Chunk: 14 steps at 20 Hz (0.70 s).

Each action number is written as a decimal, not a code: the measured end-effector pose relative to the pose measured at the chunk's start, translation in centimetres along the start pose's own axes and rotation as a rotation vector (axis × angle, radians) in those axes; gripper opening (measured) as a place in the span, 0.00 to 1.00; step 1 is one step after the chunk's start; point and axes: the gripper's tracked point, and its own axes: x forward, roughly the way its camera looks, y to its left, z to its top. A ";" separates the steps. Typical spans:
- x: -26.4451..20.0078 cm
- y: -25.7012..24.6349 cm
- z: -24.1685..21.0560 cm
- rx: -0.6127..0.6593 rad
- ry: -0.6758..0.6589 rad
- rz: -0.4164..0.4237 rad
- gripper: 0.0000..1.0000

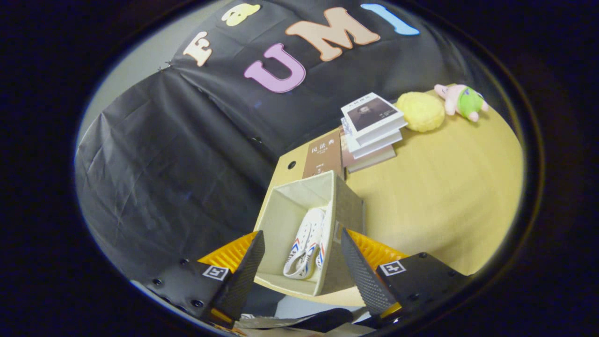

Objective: Open the storage box then place both shoes into the box .Put the left shoe in first, then the right shoe, with the right side of both shoes facing outward in a uniform manner.

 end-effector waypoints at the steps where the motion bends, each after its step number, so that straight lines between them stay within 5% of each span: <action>1: -0.7 -0.3 0.6 -0.022 -0.025 -0.001 1.00; 14: -12.1 -9.5 9.2 -0.339 -0.331 -0.204 1.00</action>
